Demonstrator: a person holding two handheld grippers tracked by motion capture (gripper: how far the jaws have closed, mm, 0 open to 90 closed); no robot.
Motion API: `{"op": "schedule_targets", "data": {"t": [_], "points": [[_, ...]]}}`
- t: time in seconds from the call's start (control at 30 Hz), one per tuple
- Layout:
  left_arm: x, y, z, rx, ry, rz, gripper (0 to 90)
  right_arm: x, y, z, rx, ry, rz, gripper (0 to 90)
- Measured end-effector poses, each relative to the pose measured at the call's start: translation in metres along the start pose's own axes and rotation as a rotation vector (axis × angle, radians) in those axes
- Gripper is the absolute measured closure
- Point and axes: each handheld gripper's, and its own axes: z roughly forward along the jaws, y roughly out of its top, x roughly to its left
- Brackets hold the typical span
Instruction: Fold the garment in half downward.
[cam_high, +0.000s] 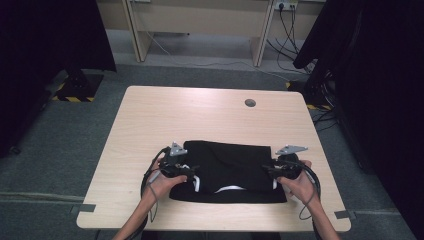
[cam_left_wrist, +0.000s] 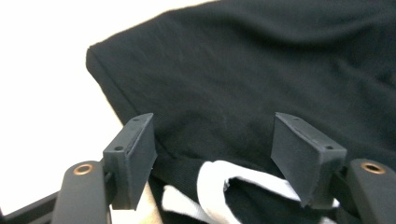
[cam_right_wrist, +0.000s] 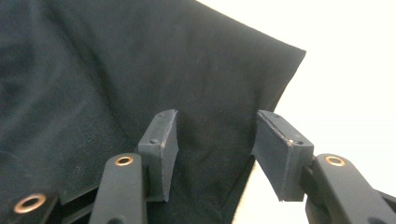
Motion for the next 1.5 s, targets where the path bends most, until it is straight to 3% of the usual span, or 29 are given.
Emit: {"op": "schedule_targets", "data": {"t": [0.03, 0.13, 0.17, 0.2, 0.37, 0.47, 0.53, 0.6, 0.67, 0.73, 0.93, 1.07, 1.17, 1.27, 1.43, 1.5], "points": [[-0.008, -0.001, -0.012, -0.026, -0.014, 0.008, 26.3, 0.002, -0.002, -0.014, -0.042, 0.011, 0.006, 49.1], [-0.027, -0.006, -0.027, -0.047, -0.058, 0.030, 25.2, 0.009, -0.007, -0.032, -0.073, 0.031, -0.002, 48.7], [-0.027, -0.006, -0.027, -0.047, -0.058, 0.030, 25.2, 0.014, -0.010, -0.040, -0.081, 0.037, -0.014, 48.8], [-0.038, -0.009, -0.031, -0.053, -0.071, 0.043, 25.3, 0.018, -0.013, -0.045, -0.084, 0.046, -0.022, 48.8], [-0.058, -0.019, -0.026, -0.039, -0.099, 0.080, 31.0, 0.035, -0.025, -0.054, -0.081, 0.083, -0.046, 49.0], [-0.060, -0.023, -0.020, -0.024, -0.106, 0.084, 36.5, 0.040, -0.031, -0.049, -0.064, 0.086, -0.046, 50.4], [-0.060, -0.026, -0.015, -0.017, -0.092, 0.111, 45.5, 0.041, -0.033, -0.043, -0.048, 0.085, -0.048, 57.3], [-0.058, -0.029, -0.012, -0.021, -0.071, 0.139, 63.1, 0.041, -0.036, -0.036, -0.030, 0.090, -0.067, 68.0], [-0.055, -0.031, -0.012, -0.029, -0.069, 0.132, 77.4, 0.041, -0.037, -0.032, -0.020, 0.086, -0.086, 77.9], [-0.052, -0.029, -0.017, -0.042, -0.074, 0.131, 83.6, 0.039, -0.037, -0.031, -0.006, 0.088, -0.100, 83.5], [-0.049, -0.020, -0.045, -0.105, -0.073, 0.147, 84.6, 0.040, -0.029, -0.056, -0.061, 0.083, -0.143, 84.9], [-0.051, -0.023, -0.055, -0.097, -0.071, 0.168, 84.6, 0.044, -0.029, -0.069, -0.081, 0.086, -0.150, 84.9], [-0.053, -0.038, -0.050, -0.045, -0.076, 0.181, 84.6, 0.051, -0.041, -0.063, -0.058, 0.096, -0.153, 84.8], [-0.051, -0.055, -0.045, -0.002, -0.078, 0.169, 84.4, 0.054, -0.055, -0.052, -0.018, 0.108, -0.145, 84.8], [-0.045, -0.067, -0.044, 0.002, -0.081, 0.129, 82.1, 0.053, -0.063, -0.046, -0.002, 0.109, -0.124, 83.5], [-0.045, -0.067, -0.045, -0.006, -0.086, 0.120, 77.0, 0.054, -0.062, -0.045, 0.004, 0.104, -0.120, 78.1]]}}
